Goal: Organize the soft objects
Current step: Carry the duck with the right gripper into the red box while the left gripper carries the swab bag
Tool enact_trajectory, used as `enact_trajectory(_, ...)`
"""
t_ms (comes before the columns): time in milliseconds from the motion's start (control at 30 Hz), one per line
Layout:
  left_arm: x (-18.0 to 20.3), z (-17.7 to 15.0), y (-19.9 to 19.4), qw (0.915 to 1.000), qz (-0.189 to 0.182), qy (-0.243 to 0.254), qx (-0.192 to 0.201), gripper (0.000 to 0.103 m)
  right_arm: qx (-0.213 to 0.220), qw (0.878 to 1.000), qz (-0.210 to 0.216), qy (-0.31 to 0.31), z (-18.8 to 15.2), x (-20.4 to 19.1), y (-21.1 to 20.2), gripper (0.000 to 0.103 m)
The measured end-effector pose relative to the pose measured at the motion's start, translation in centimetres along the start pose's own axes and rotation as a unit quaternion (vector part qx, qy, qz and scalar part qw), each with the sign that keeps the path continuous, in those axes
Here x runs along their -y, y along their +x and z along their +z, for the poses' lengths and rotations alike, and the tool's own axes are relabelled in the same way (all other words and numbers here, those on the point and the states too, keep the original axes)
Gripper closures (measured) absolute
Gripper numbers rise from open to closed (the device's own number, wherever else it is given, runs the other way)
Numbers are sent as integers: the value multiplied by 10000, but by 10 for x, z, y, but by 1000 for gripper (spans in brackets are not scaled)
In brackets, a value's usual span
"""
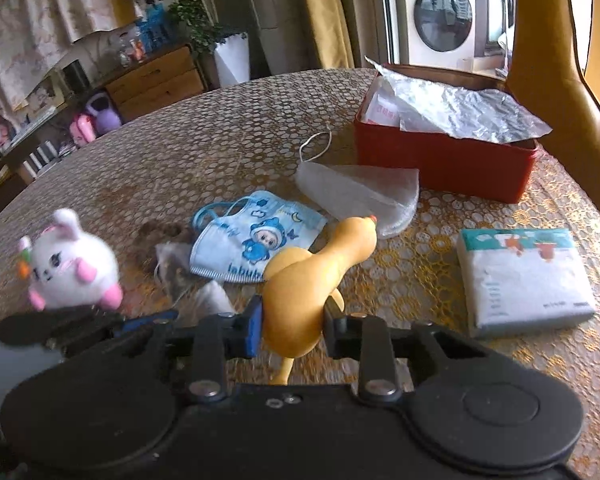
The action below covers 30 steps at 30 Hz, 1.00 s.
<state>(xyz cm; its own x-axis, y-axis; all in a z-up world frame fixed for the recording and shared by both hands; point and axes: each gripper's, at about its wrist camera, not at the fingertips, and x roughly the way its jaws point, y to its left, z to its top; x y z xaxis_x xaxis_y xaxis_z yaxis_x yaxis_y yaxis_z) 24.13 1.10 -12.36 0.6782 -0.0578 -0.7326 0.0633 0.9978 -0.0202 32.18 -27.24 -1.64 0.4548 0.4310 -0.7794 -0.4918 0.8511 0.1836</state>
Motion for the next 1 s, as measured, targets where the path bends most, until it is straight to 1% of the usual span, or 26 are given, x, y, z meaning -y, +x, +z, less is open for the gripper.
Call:
enact_trajectory(233, -7, 3, -22, 9996, -75, -277, -27, 65, 142, 9995, 129, -262, -11, -3, -41, 74)
enact_trajectory(467, -1, 23, -56, 9994, -220, -244, 60, 65, 177, 9971, 229, -709, -16, -8, -77, 74)
enact_trajectory(633, 4, 43, -74, 9992, -309, -229, 42, 65, 356, 9951, 226, -889, -14, -6, -101, 74)
enact_trajectory(767, 8, 65, -86, 9991, -383, -149, 70, 65, 483, 9937, 146, -1005, -8, 1, -115, 74)
enact_trajectory(1000, 20, 106, -89, 9987, -479, -110, 154, 65, 655, 9928, -48, -999, 11, 26, -127, 74)
